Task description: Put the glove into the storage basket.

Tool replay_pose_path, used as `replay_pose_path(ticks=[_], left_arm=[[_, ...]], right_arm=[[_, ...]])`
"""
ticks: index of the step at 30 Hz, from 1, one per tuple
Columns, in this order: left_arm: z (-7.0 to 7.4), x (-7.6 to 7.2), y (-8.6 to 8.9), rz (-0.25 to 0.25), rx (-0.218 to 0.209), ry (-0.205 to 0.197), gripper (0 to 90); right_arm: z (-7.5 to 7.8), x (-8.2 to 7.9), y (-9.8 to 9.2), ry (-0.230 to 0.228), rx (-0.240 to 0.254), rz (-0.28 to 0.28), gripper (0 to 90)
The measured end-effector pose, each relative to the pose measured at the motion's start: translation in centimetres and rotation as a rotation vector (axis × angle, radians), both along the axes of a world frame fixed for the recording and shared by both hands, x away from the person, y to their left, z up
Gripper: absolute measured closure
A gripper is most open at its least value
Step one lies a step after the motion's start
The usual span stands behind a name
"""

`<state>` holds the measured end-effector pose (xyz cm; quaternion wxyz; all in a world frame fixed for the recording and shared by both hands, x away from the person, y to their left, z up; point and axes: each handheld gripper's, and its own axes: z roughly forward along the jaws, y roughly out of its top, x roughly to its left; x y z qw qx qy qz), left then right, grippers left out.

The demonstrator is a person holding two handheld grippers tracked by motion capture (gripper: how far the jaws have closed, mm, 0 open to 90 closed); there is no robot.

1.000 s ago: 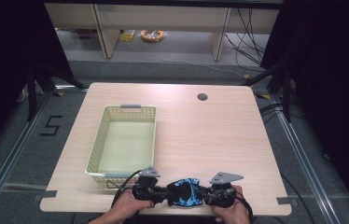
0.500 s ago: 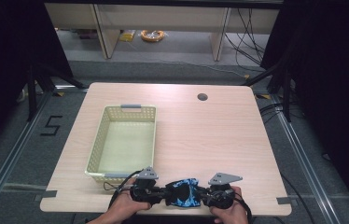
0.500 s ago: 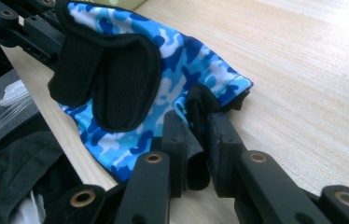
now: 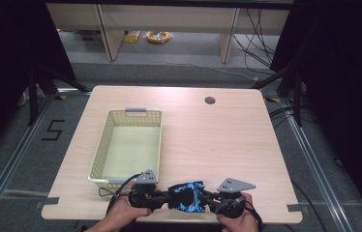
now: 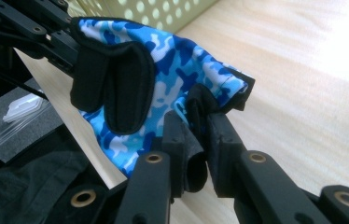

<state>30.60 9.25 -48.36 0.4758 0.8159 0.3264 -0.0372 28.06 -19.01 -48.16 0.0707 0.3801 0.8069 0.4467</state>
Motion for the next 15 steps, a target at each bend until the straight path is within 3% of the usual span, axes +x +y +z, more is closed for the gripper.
replay_pose_path(ticks=[1, 2, 4, 5, 6, 11, 15], left_arm=[[0.1, 0.0, 0.0, 0.003, -0.011, 0.007, 81.0], [0.1, 0.0, 0.1, -0.005, -0.013, 0.010, 80.9], [0.2, -0.1, 0.2, 0.002, -0.015, 0.006, 81.1], [0.3, 0.0, 0.2, -0.002, -0.017, 0.004, 81.0], [0.3, 0.0, 0.3, -0.004, -0.020, 0.003, 81.0], [1.1, -0.1, 0.6, 0.026, -0.025, 0.002, 80.9], [2.4, 0.1, 1.2, 0.020, -0.034, -0.020, 80.7]], right_arm=[[0.2, -0.3, 0.2, 0.017, 0.019, -0.013, 79.7], [0.4, -0.2, 0.1, 0.006, -0.006, -0.005, 79.7], [0.6, -0.2, 0.1, -0.017, -0.003, 0.000, 79.7], [0.8, -0.5, 0.3, 0.017, 0.007, -0.016, 79.6], [0.9, -0.3, 0.2, -0.018, -0.001, -0.004, 79.6], [1.8, -0.1, 0.5, -0.033, -0.004, 0.007, 79.6], [3.0, -0.1, 0.8, -0.055, -0.004, 0.012, 79.6]])
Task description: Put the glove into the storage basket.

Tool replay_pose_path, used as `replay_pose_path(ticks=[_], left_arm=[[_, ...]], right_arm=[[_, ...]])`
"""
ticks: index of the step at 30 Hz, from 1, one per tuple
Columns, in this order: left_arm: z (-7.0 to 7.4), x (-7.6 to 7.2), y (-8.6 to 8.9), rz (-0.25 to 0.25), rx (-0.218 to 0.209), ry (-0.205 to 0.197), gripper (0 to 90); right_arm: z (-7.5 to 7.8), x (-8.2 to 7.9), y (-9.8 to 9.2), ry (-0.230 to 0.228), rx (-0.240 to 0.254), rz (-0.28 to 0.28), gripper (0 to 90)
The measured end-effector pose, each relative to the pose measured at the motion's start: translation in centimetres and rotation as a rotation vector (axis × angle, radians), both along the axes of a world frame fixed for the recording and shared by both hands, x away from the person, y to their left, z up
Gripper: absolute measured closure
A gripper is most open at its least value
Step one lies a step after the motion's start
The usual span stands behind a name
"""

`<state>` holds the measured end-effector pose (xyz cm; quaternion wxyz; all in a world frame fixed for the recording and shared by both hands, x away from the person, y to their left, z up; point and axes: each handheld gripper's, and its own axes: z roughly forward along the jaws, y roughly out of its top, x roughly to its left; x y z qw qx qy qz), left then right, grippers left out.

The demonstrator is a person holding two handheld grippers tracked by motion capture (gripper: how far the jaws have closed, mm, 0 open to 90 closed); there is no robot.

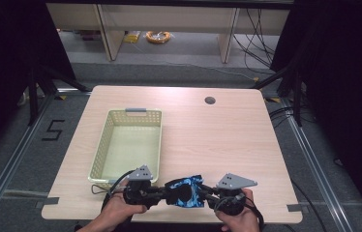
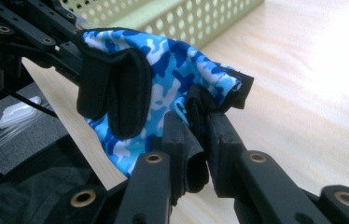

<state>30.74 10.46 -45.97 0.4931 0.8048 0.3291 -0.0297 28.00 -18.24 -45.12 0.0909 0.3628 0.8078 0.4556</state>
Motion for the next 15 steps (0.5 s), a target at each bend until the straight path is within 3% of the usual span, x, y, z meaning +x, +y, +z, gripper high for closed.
replay_pose_path(ticks=[2, 3, 5, 6, 7, 8, 10, 11, 15], left_arm=[[0.8, 0.2, 0.4, -0.002, 0.001, -0.010, 80.7], [1.1, 0.2, 0.5, 0.005, 0.001, -0.008, 80.7], [1.9, 0.5, 0.9, 0.000, 0.006, -0.019, 80.3], [2.2, 0.7, 1.0, -0.003, 0.004, -0.017, 80.2], [2.6, 0.9, 1.3, 0.003, 0.008, -0.016, 80.2], [2.8, 1.0, 1.5, 0.008, 0.014, -0.030, 80.2], [3.3, 1.4, 2.1, 0.009, 0.012, -0.013, 80.0], [3.5, 1.6, 2.3, 0.015, 0.012, -0.013, 79.9], [4.2, 2.3, 3.3, 0.049, 0.007, -0.001, 79.8]], right_arm=[[0.6, 0.0, 0.4, 0.011, 0.027, -0.003, 79.7], [1.0, 0.3, 0.4, -0.011, 0.019, 0.008, 79.7], [1.7, 0.3, 0.8, -0.004, 0.028, 0.004, 79.6], [2.1, 0.8, 0.9, -0.041, 0.007, 0.027, 79.6], [2.5, 0.7, 1.1, -0.018, 0.011, 0.010, 79.6], [2.8, 1.0, 1.3, -0.042, 0.017, 0.020, 79.6], [3.4, 1.4, 1.8, -0.044, 0.025, 0.026, 79.6], [3.8, 1.4, 2.1, -0.020, 0.026, 0.014, 79.6], [5.0, 2.4, 3.1, -0.036, 0.010, 0.033, 79.6]])
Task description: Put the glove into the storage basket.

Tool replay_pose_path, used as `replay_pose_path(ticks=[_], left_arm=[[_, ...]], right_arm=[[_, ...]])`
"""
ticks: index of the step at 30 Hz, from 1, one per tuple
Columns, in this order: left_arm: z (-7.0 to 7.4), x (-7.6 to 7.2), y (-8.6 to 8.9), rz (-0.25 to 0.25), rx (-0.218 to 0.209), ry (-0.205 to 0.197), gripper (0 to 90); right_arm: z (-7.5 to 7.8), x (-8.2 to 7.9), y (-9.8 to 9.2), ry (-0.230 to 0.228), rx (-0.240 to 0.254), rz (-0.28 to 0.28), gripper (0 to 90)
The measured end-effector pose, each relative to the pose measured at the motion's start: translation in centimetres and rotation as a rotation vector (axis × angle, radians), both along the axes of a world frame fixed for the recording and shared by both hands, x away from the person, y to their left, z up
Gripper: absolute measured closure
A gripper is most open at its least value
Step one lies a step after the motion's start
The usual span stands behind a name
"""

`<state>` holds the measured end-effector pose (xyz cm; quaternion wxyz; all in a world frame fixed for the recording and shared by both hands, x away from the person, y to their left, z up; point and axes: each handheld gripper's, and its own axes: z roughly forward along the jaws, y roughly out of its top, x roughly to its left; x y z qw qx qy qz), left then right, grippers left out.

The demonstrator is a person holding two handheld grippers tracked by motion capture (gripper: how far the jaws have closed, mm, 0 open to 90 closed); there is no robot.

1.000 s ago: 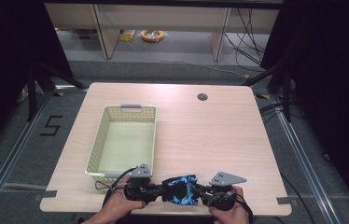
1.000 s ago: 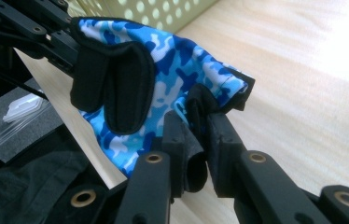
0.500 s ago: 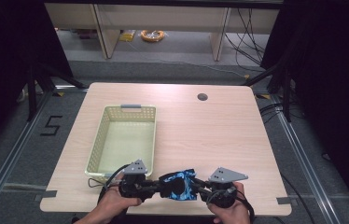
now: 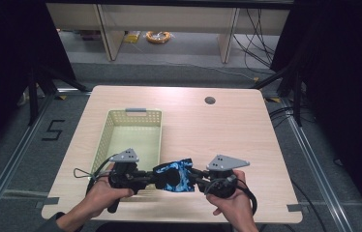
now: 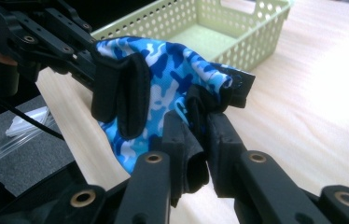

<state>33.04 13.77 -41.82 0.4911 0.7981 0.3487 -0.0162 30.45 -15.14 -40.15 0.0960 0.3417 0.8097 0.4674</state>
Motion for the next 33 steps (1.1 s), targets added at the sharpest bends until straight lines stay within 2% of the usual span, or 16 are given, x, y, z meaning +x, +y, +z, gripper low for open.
replay_pose_path(ticks=[2, 3, 7, 8, 9, 13, 14, 15, 16, 19, 20, 21, 23, 25, 28, 33], left_arm=[[0.4, 0.4, 0.6, 0.001, 0.002, -0.014, 79.9], [0.6, 0.5, 0.8, 0.002, -0.001, -0.009, 79.9], [1.5, 1.3, 2.1, 0.016, -0.015, -0.006, 79.8], [1.6, 1.5, 2.3, 0.024, -0.020, -0.003, 79.8], [1.8, 1.6, 2.6, 0.021, -0.015, -0.003, 79.9], [2.2, 2.0, 3.7, 0.033, -0.009, -0.012, 80.0], [2.2, 2.2, 4.0, 0.035, -0.013, -0.008, 80.0], [2.3, 2.3, 4.3, 0.037, -0.010, -0.006, 80.0], [2.3, 2.5, 4.7, 0.044, -0.014, -0.004, 80.0], [2.3, 3.1, 5.8, 0.057, -0.007, 0.008, 80.0], [2.3, 3.2, 6.1, 0.059, -0.002, 0.008, 80.0], [2.3, 3.6, 6.5, 0.066, 0.000, 0.013, 80.0], [2.2, 4.1, 7.3, 0.075, 0.007, 0.030, 80.1], [2.1, 4.7, 8.0, 0.085, 0.016, 0.032, 80.1], [2.0, 5.4, 9.1, 0.105, 0.024, 0.043, 80.2], [1.7, 6.4, 10.4, 0.120, 0.064, 0.056, 80.3]], right_arm=[[0.6, 0.6, 0.6, -0.005, -0.005, 0.010, 79.6], [0.8, 1.0, 0.8, -0.026, -0.013, 0.026, 79.6], [2.0, 1.8, 2.0, -0.023, -0.024, 0.033, 79.6], [2.2, 2.1, 2.3, -0.042, -0.028, 0.046, 79.6], [2.5, 2.1, 2.6, -0.021, -0.024, 0.040, 79.6], [3.1, 2.9, 3.7, -0.043, -0.037, 0.059, 79.7], [3.2, 3.0, 4.0, -0.032, -0.031, 0.059, 79.7], [3.3, 3.4, 4.3, -0.057, -0.044, 0.082, 79.7], [3.4, 3.5, 4.7, -0.038, -0.037, 0.072, 79.7], [3.5, 4.2, 5.7, -0.047, -0.038, 0.087, 79.7], [3.5, 4.3, 6.2, -0.029, -0.035, 0.081, 79.7], [3.5, 4.7, 6.4, -0.049, -0.042, 0.096, 79.7], [3.4, 5.3, 7.4, -0.021, -0.034, 0.083, 79.8], [3.3, 6.2, 8.2, -0.033, -0.044, 0.094, 79.8], [3.1, 7.1, 9.5, 0.011, -0.038, 0.089, 79.8], [2.5, 8.4, 11.4, 0.033, -0.054, 0.092, 79.9]])
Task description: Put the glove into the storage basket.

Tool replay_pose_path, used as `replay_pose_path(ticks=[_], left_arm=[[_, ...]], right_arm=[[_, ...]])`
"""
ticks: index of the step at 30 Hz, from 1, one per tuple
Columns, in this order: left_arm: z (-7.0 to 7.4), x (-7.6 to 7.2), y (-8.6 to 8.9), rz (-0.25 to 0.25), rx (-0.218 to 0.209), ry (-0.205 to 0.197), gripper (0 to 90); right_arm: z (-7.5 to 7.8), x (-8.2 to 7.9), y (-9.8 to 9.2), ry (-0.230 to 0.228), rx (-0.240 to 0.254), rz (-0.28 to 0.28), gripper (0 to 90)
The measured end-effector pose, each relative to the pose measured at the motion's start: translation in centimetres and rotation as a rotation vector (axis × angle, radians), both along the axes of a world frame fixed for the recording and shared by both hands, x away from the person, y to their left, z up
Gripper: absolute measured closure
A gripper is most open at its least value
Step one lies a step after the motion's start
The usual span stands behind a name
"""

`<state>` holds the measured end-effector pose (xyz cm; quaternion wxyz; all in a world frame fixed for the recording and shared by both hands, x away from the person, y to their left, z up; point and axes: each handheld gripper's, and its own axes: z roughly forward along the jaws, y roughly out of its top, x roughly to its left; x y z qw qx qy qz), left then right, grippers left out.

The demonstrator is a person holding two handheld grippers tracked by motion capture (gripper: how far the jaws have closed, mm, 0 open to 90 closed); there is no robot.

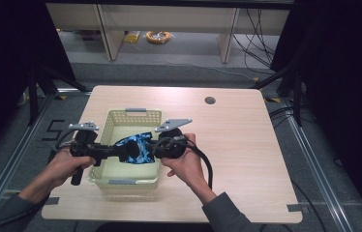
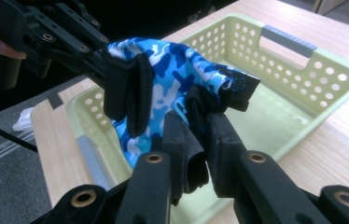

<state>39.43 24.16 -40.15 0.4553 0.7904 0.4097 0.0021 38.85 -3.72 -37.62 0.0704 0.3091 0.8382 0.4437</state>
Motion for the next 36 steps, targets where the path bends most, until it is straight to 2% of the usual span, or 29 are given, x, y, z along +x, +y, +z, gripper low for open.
replay_pose_path(ticks=[1, 3, 4, 7, 8, 10, 13, 15, 16, 19, 20, 22, 23, 24, 25, 28, 31, 33, 35, 36], left_arm=[[-0.1, 0.2, 0.3, 0.002, 0.005, 0.005, 80.3], [-0.5, 0.6, 0.8, 0.010, 0.022, 0.024, 80.3], [-0.7, 0.7, 0.9, 0.016, 0.029, 0.029, 80.3], [-1.5, 0.9, 1.3, 0.003, 0.057, 0.063, 80.3], [-1.6, 0.9, 1.4, 0.006, 0.060, 0.066, 80.2], [-2.1, 0.9, 1.6, 0.012, 0.060, 0.082, 80.2], [-2.8, 0.8, 1.6, 0.005, 0.093, 0.097, 80.1], [-3.1, 0.8, 1.5, -0.006, 0.099, 0.114, 80.1], [-3.3, 0.7, 1.4, 0.000, 0.114, 0.107, 80.1], [-3.9, 0.7, 1.2, -0.019, 0.142, 0.136, 79.9], [-4.0, 0.7, 1.2, -0.024, 0.175, 0.141, 79.8], [-4.5, 0.9, 1.1, -0.031, 0.177, 0.149, 79.6], [-4.6, 0.9, 1.0, -0.034, 0.181, 0.153, 79.6], [-4.8, 0.9, 1.0, -0.039, 0.184, 0.155, 79.6], [-4.9, 0.9, 0.9, -0.035, 0.198, 0.156, 79.6], [-5.1, 0.8, 0.7, -0.037, 0.192, 0.168, 79.7], [-5.2, 0.9, 0.8, -0.061, 0.232, 0.169, 79.6], [-5.3, 0.9, 0.7, -0.060, 0.224, 0.174, 79.5], [-5.4, 0.9, 0.7, -0.059, 0.247, 0.170, 79.5], [-5.5, 1.0, 0.7, -0.064, 0.241, 0.172, 79.4]], right_arm=[[-0.2, 0.2, 0.2, -0.004, 0.004, 0.005, 79.9], [-0.6, 0.5, 0.9, 0.028, -0.001, 0.000, 79.9], [-0.9, 0.7, 1.2, 0.028, -0.004, 0.005, 79.9], [-1.9, 0.9, 2.0, 0.052, -0.015, -0.002, 79.9], [-2.3, 0.9, 2.2, 0.054, -0.004, -0.006, 79.9], [-2.8, 0.9, 2.4, 0.074, -0.018, -0.004, 79.9], [-3.8, 0.8, 2.8, 0.094, -0.023, -0.012, 79.9], [-4.3, 0.8, 2.8, 0.109, -0.032, -0.015, 79.9], [-4.6, 0.7, 2.8, 0.116, -0.033, -0.013, 79.9], [-5.3, 0.6, 3.0, 0.128, -0.048, -0.013, 79.9], [-5.5, 0.6, 3.0, 0.133, -0.057, -0.013, 79.9], [-6.0, 0.5, 3.2, 0.139, -0.078, -0.011, 79.8], [-6.1, 0.4, 3.3, 0.161, -0.091, -0.020, 79.9], [-6.4, 0.6, 3.3, 0.144, -0.105, -0.003, 79.8], [-6.5, 0.5, 3.4, 0.151, -0.112, -0.009, 79.8], [-6.8, 0.5, 3.6, 0.159, -0.136, -0.014, 79.6], [-7.0, 0.5, 3.6, 0.163, -0.149, -0.005, 79.3], [-7.0, 0.5, 3.7, 0.153, -0.165, 0.001, 79.0], [-7.1, 0.5, 3.8, 0.162, -0.174, -0.006, 78.3], [-7.2, 0.5, 3.8, 0.157, -0.172, 0.003, 77.9]])
